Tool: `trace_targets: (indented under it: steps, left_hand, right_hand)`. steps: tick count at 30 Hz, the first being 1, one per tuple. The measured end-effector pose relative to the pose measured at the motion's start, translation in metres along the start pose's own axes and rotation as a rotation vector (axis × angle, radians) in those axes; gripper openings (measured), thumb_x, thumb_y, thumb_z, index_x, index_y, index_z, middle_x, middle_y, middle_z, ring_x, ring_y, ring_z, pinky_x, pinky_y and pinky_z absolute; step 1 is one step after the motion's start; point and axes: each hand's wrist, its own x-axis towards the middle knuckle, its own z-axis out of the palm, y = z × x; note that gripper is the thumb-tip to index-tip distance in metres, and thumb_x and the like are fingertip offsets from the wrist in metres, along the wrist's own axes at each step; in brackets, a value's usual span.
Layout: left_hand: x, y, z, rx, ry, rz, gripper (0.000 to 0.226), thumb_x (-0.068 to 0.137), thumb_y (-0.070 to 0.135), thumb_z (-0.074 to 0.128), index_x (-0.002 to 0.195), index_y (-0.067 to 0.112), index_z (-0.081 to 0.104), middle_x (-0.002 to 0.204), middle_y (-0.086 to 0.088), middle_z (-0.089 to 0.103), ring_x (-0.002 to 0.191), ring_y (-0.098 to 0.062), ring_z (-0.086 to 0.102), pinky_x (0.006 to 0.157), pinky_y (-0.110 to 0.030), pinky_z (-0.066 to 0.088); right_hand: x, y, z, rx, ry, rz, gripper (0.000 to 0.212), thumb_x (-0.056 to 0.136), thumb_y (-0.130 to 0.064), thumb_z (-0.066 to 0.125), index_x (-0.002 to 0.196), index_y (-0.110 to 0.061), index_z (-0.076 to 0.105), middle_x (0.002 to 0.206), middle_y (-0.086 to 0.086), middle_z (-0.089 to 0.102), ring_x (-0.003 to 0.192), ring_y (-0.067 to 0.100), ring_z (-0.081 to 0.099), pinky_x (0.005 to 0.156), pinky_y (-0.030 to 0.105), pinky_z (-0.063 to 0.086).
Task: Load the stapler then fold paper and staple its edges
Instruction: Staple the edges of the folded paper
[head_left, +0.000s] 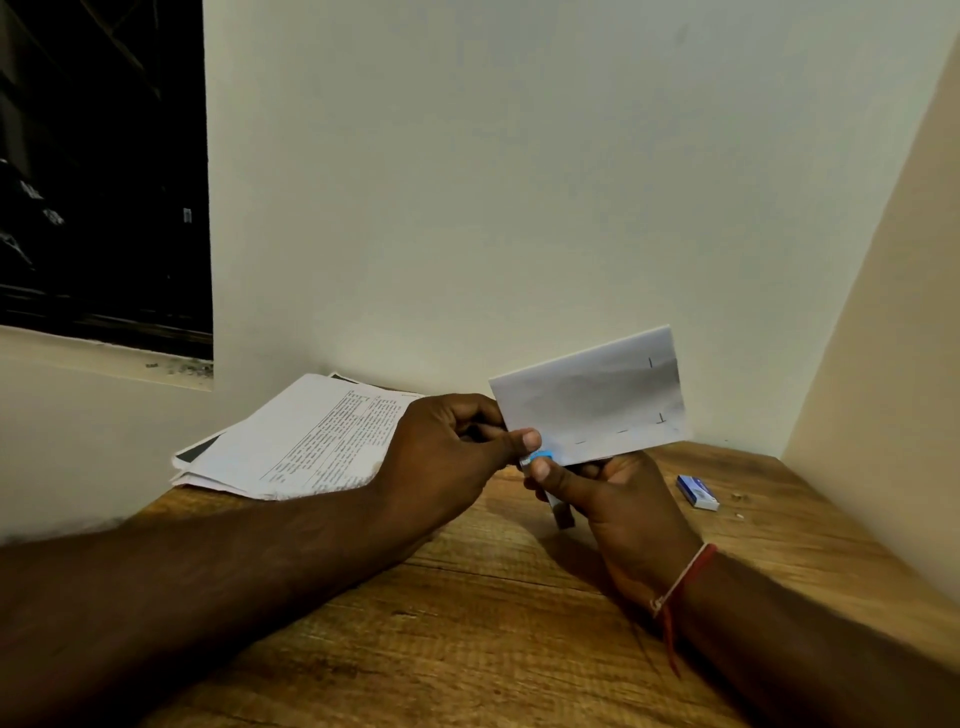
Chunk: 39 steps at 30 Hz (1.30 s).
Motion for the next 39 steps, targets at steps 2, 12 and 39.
trace_targets:
  steps: [2,12,39]
  left_hand:
    - [0.000,0.001,0.000,-0.001,-0.004,-0.002,0.011,0.090,0.022,0.094,0.086,0.015,0.086,0.077,-0.001,0.085,0.074,-0.011,0.080,0.079,-0.035,0.066]
    - [0.011,-0.004,-0.012,-0.058,-0.008,-0.059,0.016,0.100,0.022,0.085,0.095,0.008,0.083,0.084,-0.012,0.086,0.080,-0.034,0.083,0.083,-0.043,0.070]
    - [0.022,-0.003,-0.022,-0.267,-0.184,-0.030,0.047,0.094,-0.010,0.080,0.135,0.014,0.081,0.103,-0.007,0.083,0.105,-0.020,0.081,0.111,-0.044,0.063]
  right_hand:
    - [0.000,0.001,-0.001,-0.017,0.020,-0.009,0.051,0.074,-0.043,0.084,0.116,-0.014,0.081,0.094,0.008,0.085,0.084,0.012,0.080,0.067,0.021,0.060]
    - [0.013,-0.002,-0.013,-0.080,-0.045,0.024,0.033,0.084,-0.040,0.087,0.105,-0.015,0.084,0.096,0.008,0.085,0.085,0.024,0.078,0.078,0.037,0.065]
    - [0.035,-0.006,-0.044,0.444,0.072,0.146,0.030,0.101,-0.003,0.068,0.130,-0.001,0.071,0.087,0.014,0.077,0.069,0.017,0.068,0.059,0.024,0.058]
